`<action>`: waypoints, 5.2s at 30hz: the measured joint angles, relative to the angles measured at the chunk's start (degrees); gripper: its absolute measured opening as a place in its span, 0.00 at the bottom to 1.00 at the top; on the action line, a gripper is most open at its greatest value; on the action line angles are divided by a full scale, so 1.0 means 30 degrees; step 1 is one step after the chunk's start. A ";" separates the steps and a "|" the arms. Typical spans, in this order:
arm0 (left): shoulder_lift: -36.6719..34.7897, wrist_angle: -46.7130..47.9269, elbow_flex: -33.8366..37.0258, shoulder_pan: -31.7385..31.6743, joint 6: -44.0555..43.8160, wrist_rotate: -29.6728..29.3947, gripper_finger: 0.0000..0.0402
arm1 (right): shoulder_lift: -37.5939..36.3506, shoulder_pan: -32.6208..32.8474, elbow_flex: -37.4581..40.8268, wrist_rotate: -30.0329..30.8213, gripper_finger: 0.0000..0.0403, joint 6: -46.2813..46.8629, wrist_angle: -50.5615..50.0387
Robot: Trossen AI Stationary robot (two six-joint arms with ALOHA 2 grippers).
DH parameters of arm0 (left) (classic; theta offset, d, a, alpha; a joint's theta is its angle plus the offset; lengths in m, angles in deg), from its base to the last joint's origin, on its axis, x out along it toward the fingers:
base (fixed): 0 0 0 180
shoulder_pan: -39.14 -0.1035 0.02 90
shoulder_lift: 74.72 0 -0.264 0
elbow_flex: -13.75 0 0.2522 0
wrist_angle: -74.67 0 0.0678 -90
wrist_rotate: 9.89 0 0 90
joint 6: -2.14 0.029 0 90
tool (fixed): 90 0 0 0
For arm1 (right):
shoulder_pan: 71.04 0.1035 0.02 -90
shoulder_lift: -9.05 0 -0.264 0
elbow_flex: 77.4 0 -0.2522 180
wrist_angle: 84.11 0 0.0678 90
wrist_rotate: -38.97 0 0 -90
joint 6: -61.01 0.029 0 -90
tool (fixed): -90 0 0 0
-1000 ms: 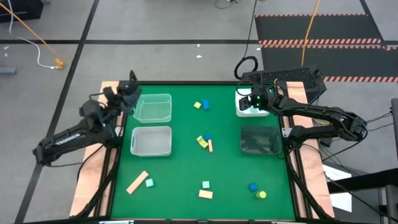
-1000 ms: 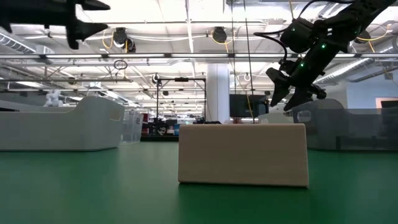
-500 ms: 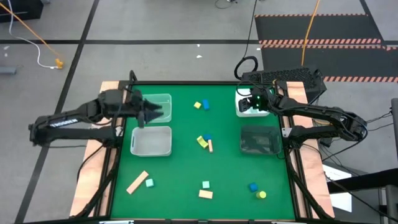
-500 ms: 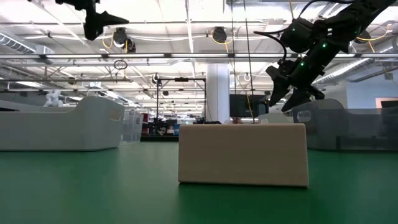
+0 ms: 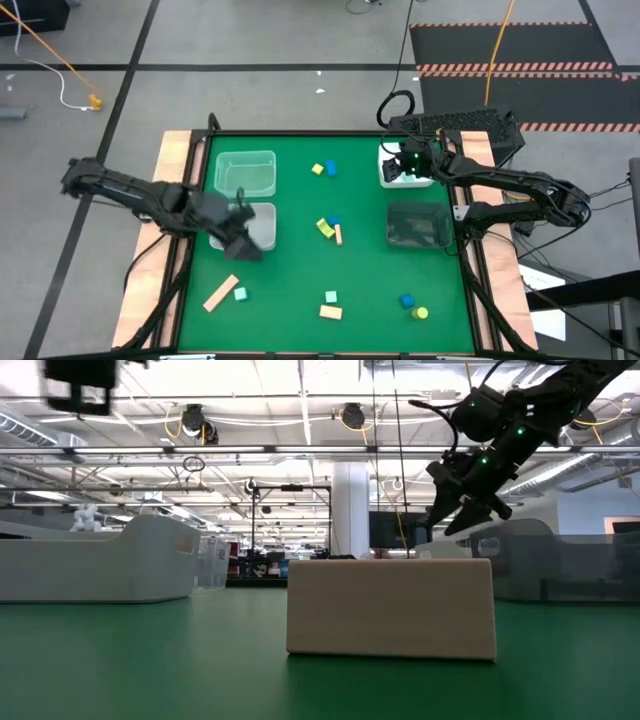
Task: Sort & place blocks by color
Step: Put the left brown block into the transparent bin
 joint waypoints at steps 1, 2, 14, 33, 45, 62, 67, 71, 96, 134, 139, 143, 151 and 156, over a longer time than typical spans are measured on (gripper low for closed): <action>0.0223 0.0344 0.0000 0.0539 -0.0812 0.0308 0.67 | 0.0000 0.0000 0.0000 -0.0012 0.58 -0.0200 0.0111; 0.0392 0.0740 0.0000 0.1069 -0.1619 0.0457 0.67 | 0.0000 0.0000 0.0000 -0.0029 0.58 -0.0335 0.0169; 0.2137 0.5786 0.0000 0.6346 -0.8964 0.0865 0.67 | -0.0007 0.0000 0.0000 -0.0024 0.58 -0.1634 0.0322; 0.7801 0.7306 0.0007 0.8260 -1.1334 0.0835 0.67 | -0.0007 0.0000 0.0000 -0.0024 0.58 -0.2699 0.1091; 1.0248 0.8027 0.0007 0.8253 -1.0850 -0.0452 0.67 | -0.0007 0.0000 0.0000 -0.0024 0.58 -0.3202 0.1191; 1.2336 0.7075 -0.0051 0.8246 -1.0820 -0.1018 0.55 | -0.0007 -0.0007 0.0000 -0.0017 0.58 -0.3772 0.1170; 1.2344 0.6939 -0.0051 0.8246 -1.0725 -0.1022 0.32 | -0.0007 -0.0007 0.0000 0.0005 0.58 -0.3784 0.1168; 1.1746 0.6904 0.0023 0.8242 -1.0911 -0.1034 0.32 | -0.0007 -0.0007 0.0000 0.0005 0.58 -0.3784 0.1170; 0.2384 0.4041 0.0029 0.5540 -1.1230 -1.8056 0.32 | -0.0007 0.0029 0.0000 -0.1874 0.58 -0.1921 0.3016; 0.2323 -1.2009 0.0015 -0.7503 1.4602 -2.1378 0.33 | -0.0007 0.0036 -0.0007 -0.6435 0.58 -0.0105 1.0430; 0.2323 -0.9113 0.0015 -0.9374 1.2815 -2.1385 0.33 | -0.0007 0.0044 -0.0007 -0.5855 0.58 0.0485 1.0430; 0.2323 -0.5301 0.0015 -1.0813 1.1040 -2.1351 0.33 | -0.0007 0.0036 -0.0007 -0.4651 0.58 0.1160 1.0430; 0.2323 0.3262 0.0015 -1.2327 0.7236 -1.9792 0.33 | -0.0007 0.0036 -0.0007 -0.4286 0.58 0.1447 1.0430; 0.2323 0.7555 0.0015 -1.2717 0.6740 -1.9755 0.33 | -0.0007 0.0036 -0.0007 -0.4210 0.58 0.1350 1.0430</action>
